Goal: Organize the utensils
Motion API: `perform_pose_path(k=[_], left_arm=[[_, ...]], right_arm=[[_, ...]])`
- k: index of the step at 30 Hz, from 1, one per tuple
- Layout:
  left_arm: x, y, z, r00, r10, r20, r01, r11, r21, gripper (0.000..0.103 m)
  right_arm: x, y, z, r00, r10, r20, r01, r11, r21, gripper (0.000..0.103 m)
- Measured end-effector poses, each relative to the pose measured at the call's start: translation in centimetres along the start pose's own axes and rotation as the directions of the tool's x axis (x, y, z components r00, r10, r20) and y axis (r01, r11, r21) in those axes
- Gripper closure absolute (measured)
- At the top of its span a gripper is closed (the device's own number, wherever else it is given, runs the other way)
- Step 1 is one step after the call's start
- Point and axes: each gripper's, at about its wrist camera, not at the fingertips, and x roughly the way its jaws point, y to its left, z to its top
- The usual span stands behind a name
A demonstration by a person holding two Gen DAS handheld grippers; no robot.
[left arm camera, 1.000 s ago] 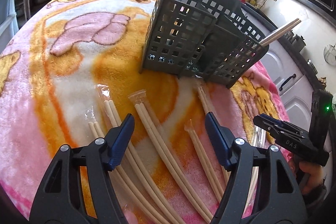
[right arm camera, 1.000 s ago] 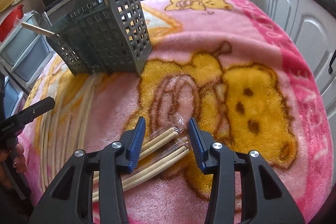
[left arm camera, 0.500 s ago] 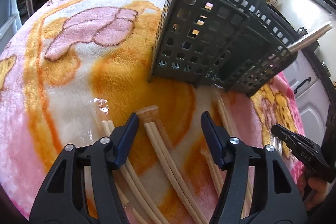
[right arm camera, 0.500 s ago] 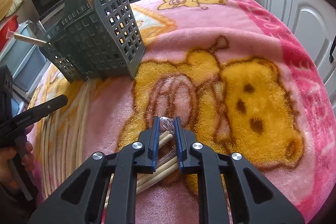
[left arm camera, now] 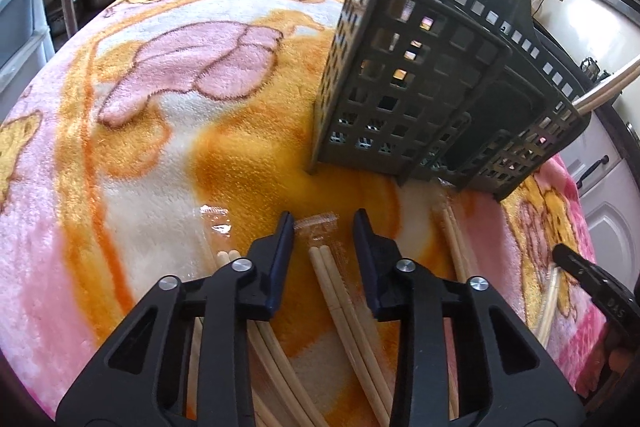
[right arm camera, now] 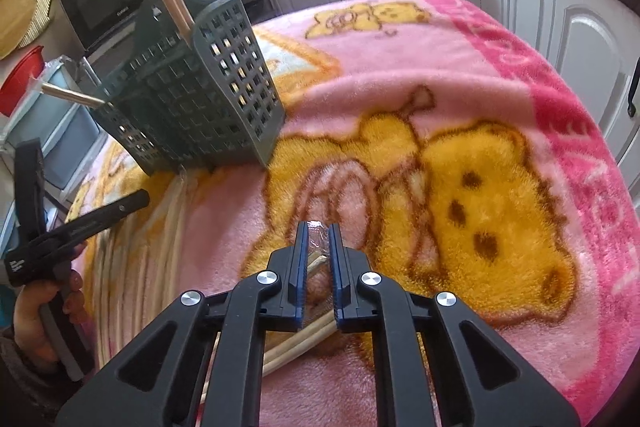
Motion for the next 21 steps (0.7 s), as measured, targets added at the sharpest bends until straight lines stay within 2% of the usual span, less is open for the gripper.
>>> perform_pose_path(k=[11,21], left_arm=[[-0.2,1.4,0.2,1.000,-0.007,0.013,0.007,1.000,-0.020,0.095],[-3.8,1.9,0.1,0.993,-0.076,0.087,0.078,0.997,-0.023,0.098]], right_arm=[[-3.9,2.0,1.4,0.991,-0.005,0.131,0.010,0.999,-0.040,0.095],[-6.1,3.8,1.9,0.982,-0.001,0.191,0.017,0.996,-0.084,0.095]])
